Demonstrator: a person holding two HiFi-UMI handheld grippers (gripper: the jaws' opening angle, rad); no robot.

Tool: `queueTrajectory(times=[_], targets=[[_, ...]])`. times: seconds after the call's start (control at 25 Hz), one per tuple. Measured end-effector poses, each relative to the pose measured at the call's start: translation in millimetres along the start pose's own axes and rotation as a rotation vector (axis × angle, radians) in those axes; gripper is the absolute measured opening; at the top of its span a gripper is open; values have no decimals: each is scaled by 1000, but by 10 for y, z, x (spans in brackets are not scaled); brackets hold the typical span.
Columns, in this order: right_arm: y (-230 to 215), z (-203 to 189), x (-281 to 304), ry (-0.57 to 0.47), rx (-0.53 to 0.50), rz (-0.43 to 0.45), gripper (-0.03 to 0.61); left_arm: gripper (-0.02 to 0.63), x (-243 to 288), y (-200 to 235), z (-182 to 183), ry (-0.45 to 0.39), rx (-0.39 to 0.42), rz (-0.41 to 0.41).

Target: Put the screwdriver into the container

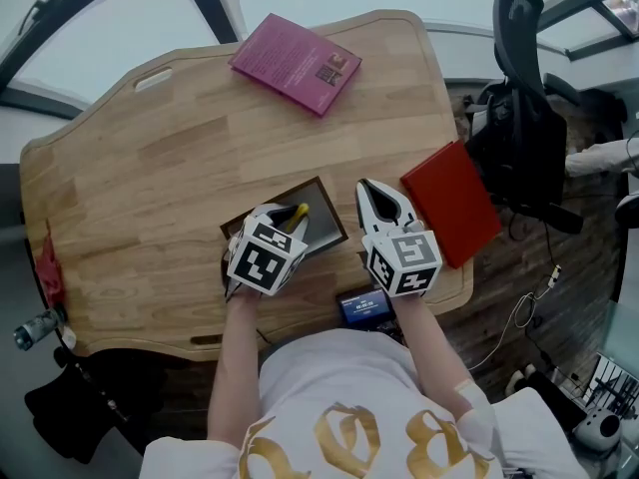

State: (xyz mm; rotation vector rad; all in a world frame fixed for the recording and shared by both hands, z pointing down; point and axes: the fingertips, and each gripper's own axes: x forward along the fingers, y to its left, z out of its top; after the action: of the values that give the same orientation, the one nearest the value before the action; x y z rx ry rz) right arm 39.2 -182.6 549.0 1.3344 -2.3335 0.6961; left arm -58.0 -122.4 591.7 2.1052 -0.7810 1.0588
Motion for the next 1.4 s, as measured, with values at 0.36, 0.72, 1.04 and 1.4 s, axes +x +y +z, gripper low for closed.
queueTrajectory(times=[0.36, 0.72, 1.04, 1.4], targets=[[-97, -95, 35, 25, 10, -10, 32, 75, 134, -48, -60, 63, 36, -14], [-137, -173, 66, 45, 19, -12, 32, 75, 266, -94, -141, 123, 58, -28], [-163, -226, 93, 61, 23, -14, 32, 77, 323, -109, -187, 154, 37, -65], [-175, -280, 98, 70, 30, -12, 32, 78, 366, -109, -239, 198, -2, -86]])
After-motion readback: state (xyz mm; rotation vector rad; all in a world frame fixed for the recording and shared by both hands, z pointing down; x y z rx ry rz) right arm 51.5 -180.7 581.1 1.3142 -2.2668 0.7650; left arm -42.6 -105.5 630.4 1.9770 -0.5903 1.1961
